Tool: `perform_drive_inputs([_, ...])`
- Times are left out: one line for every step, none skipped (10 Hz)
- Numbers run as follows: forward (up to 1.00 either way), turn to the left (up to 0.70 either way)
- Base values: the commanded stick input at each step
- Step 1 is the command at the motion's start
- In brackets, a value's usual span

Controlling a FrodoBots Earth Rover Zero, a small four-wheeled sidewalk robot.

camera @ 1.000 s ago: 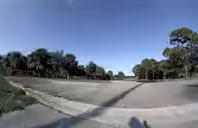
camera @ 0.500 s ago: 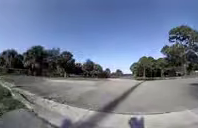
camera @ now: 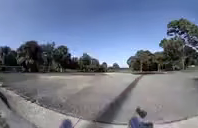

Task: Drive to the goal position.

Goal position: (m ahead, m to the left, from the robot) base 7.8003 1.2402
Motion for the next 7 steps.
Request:
perform_drive_inputs([0.85, 0.0])
perform_drive_inputs([0.85, 0.0])
perform_drive_inputs([0.85, 0.0])
perform_drive_inputs([0.85, 0.0])
perform_drive_inputs([0.85, 0.0])
perform_drive_inputs([0.85, 0.0])
perform_drive_inputs([0.85, 0.0])
